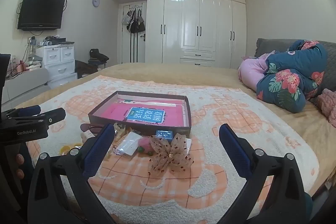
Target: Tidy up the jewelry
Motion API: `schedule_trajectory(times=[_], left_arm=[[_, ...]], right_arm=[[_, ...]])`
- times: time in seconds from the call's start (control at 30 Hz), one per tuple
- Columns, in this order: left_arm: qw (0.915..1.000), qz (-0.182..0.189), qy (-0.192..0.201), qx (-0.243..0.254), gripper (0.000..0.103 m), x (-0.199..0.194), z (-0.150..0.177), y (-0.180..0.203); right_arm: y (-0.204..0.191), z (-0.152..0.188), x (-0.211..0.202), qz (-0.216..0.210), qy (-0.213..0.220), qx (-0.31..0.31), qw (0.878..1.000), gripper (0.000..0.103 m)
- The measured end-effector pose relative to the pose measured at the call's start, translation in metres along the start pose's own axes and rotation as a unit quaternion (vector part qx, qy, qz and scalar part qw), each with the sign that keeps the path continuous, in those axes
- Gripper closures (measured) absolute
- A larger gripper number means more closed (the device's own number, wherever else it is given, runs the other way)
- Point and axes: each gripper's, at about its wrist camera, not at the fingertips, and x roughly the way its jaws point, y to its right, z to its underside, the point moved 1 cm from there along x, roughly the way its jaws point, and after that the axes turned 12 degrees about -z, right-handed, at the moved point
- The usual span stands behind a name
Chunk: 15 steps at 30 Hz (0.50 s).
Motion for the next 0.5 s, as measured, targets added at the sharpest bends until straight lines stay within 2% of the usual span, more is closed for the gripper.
schedule_trajectory(times=[0.07,0.5], left_arm=[[1.0,0.001,0.009,-0.001,0.01,-0.0009,0.0002,0.0001],[1.0,0.002,0.004,-0.005,0.01,-0.0001,-0.001,-0.0014]], right_arm=[[0.0011,-0.0004,-0.0004,-0.003,-0.001,0.004,1.0,0.006],[0.0031,0.0022,0.0012,-0.001,-0.003,0.004,1.0,0.006]])
